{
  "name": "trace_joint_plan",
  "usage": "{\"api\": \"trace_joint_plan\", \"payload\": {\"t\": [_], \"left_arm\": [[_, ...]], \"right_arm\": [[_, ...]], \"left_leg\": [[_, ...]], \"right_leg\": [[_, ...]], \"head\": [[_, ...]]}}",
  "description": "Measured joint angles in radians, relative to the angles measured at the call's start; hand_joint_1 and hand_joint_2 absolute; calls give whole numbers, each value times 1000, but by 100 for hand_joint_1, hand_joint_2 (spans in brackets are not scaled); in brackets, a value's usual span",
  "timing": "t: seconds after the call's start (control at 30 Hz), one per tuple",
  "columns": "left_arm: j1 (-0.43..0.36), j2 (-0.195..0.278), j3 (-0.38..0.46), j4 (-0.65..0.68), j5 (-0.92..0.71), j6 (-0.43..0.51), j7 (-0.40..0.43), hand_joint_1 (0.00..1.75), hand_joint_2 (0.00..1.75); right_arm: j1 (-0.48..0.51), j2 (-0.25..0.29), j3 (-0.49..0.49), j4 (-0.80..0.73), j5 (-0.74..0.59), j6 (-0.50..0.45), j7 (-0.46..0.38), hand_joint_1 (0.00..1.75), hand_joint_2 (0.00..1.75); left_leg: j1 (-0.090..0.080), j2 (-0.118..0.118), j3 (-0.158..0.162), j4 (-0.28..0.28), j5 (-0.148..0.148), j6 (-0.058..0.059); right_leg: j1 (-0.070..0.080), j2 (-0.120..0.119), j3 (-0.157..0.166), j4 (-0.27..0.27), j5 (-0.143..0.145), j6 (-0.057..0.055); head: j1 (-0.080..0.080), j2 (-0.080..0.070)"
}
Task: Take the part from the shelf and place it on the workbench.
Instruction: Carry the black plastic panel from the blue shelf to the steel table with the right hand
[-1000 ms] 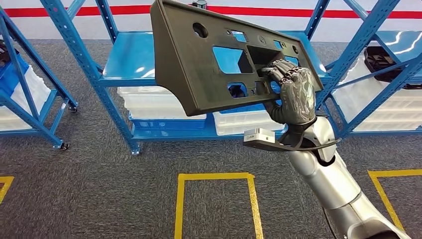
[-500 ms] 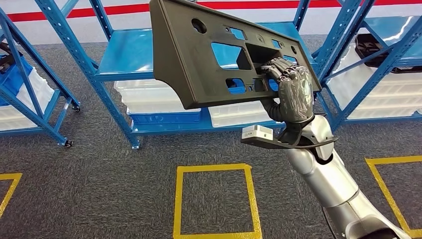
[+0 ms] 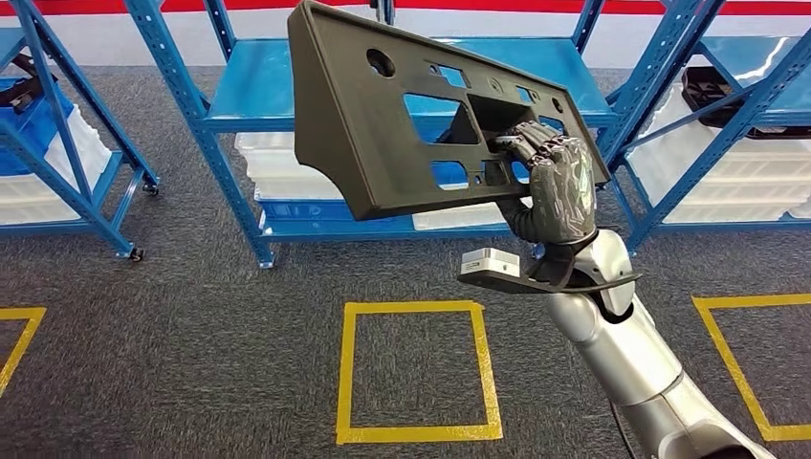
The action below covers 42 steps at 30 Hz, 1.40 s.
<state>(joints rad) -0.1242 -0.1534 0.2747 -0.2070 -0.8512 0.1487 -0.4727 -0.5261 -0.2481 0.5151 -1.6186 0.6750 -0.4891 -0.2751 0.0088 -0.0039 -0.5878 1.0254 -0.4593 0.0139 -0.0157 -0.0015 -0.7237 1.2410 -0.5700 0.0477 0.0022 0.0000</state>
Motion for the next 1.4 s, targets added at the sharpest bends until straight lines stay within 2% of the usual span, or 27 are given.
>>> {"api": "trace_joint_plan", "payload": {"t": [0.03,0.07,0.1,0.2,0.23,0.27,0.33,0.37,0.43,0.5,0.53,0.57,0.6,0.7,0.77,0.83,0.9,0.93,1.0,1.03,1.07,1.1,1.13,1.2,1.23,1.3,1.4], "left_arm": [[0,0,0,0,1,0,0,0,175],[0,0,0,0,1,1,0,0,175],[0,0,0,0,2,2,0,0,175],[-1,0,0,0,4,8,0,0,175],[-1,0,0,0,4,9,0,0,175],[-1,0,0,0,3,10,1,0,175],[-1,0,0,0,1,11,1,0,175],[0,1,0,0,0,12,2,0,175],[0,1,0,0,-2,14,2,0,175],[0,1,0,0,-2,16,2,0,175],[0,1,0,0,-2,16,2,0,175],[0,1,0,0,-2,16,2,0,175],[0,1,0,0,-2,16,2,0,175],[-2,1,0,0,-2,17,2,0,175],[-2,1,0,0,-2,18,2,0,175],[1,2,0,0,-2,19,1,0,175],[3,2,-1,0,-5,19,-6,0,175],[3,2,-3,0,-8,20,-12,0,175],[4,2,-8,0,-16,31,-21,0,175],[6,2,-11,1,-20,37,-24,0,175],[8,2,-14,1,-23,41,-28,0,175],[9,2,-16,1,-26,43,-34,0,175],[10,2,-19,1,-28,44,-40,0,175],[11,2,-25,1,-32,49,-55,0,175],[11,2,-28,0,-34,53,-62,0,175],[13,2,-32,0,-37,60,-72,0,175],[15,2,-36,1,-41,63,-77,0,175]], "right_arm": [[3,0,-1,2,-2,-1,-2,175,175],[7,0,-2,3,-4,-2,-4,175,175],[12,0,-4,4,-8,-4,-6,175,175],[30,0,-16,3,-25,-17,-17,175,175],[40,0,-22,1,-30,-25,-22,175,175],[53,0,-28,-1,-34,-33,-26,175,175],[83,-1,-39,-5,-41,-47,-35,175,175],[97,-1,-44,-8,-46,-52,-41,175,175],[118,-1,-54,-17,-62,-58,-53,175,175],[136,-1,-62,-24,-78,-57,-62,175,175],[144,0,-64,-26,-85,-56,-64,175,175],[153,0,-65,-28,-90,-55,-65,175,175],[160,0,-66,-29,-94,-54,-67,175,175],[170,1,-73,-35,-98,-54,-72,175,175],[172,1,-78,-39,-91,-56,-77,175,175],[176,2,-80,-41,-82,-58,-81,175,175],[184,2,-82,-42,-74,-61,-82,175,175],[188,2,-85,-43,-71,-63,-82,175,175],[200,2,-92,-45,-68,-68,-83,175,175],[207,2,-95,-45,-70,-71,-84,175,175],[216,2,-99,-45,-74,-73,-86,175,175],[224,2,-102,-47,-81,-75,-90,175,175],[231,2,-105,-49,-89,-76,-94,175,175],[238,3,-110,-57,-110,-76,-107,175,175],[242,3,-113,-62,-122,-77,-113,175,175],[251,3,-117,-69,-144,-76,-125,175,175],[264,4,-121,-81,-163,-76,-138,175,175]], "left_leg": [[0,1,-12,1,9,-1],[1,1,-23,1,17,-2],[2,1,-33,2,24,-4],[3,1,-51,5,41,-18],[2,1,-55,6,47,-24],[1,0,-58,5,53,-30],[2,0,-62,5,62,-41],[3,0,-67,13,51,-45],[6,0,-91,87,-15,-50],[7,0,-129,224,-100,-52],[7,0,-138,276,-124,-53],[7,0,-131,296,-129,-53],[7,0,-105,273,-117,-52],[4,0,26,70,-59,-46],[0,-1,60,2,-51,-42],[-2,-2,54,-5,-45,-35],[1,-1,45,-12,-35,-20],[3,0,40,-15,-29,-14],[3,2,29,-14,-21,-7],[4,3,24,-13,-18,-7],[4,3,21,-13,-16,-8],[5,4,19,-12,-14,-9],[7,4,18,-9,-14,-10],[8,4,13,-4,-15,-18],[6,5,10,0,-15,-23],[3,8,4,3,-11,-35],[4,12,-7,23,-27,-47]], "right_leg": [[0,0,-7,46,-17,1],[-1,0,3,58,-14,2],[-2,0,34,29,3,3],[-4,1,174,-173,52,3],[-3,2,199,-215,55,1],[0,3,206,-232,53,-3],[0,4,197,-232,61,-15],[-3,3,191,-232,67,-23],[-7,1,178,-234,80,-39],[-3,0,163,-233,93,-49],[-2,-1,155,-233,99,-50],[0,-1,147,-232,105,-51],[0,0,139,-232,111,-50],[2,1,120,-227,124,-42],[3,0,112,-226,134,-31],[4,0,106,-226,142,-20],[4,1,91,-203,118,-12],[4,1,74,-165,89,-9],[2,1,27,-41,17,-5],[1,1,8,16,-4,-4],[0,1,2,47,-8,-3],[-2,1,13,40,7,-1],[-4,1,42,-4,36,0],[-7,1,114,-132,88,5],[-6,0,139,-177,98,7],[-3,3,153,-207,90,3],[-9,12,147,-213,85,-15]], "head": [[6,0],[11,0],[15,0],[24,0],[24,0],[24,0],[19,0],[16,0],[5,0],[-9,0],[-13,0],[-16,0],[-20,0],[-30,0],[-31,0],[-30,0],[-26,0],[-20,0],[-3,0],[4,0],[9,0],[13,0],[16,0],[21,0],[23,0],[21,0],[9,0]]}}
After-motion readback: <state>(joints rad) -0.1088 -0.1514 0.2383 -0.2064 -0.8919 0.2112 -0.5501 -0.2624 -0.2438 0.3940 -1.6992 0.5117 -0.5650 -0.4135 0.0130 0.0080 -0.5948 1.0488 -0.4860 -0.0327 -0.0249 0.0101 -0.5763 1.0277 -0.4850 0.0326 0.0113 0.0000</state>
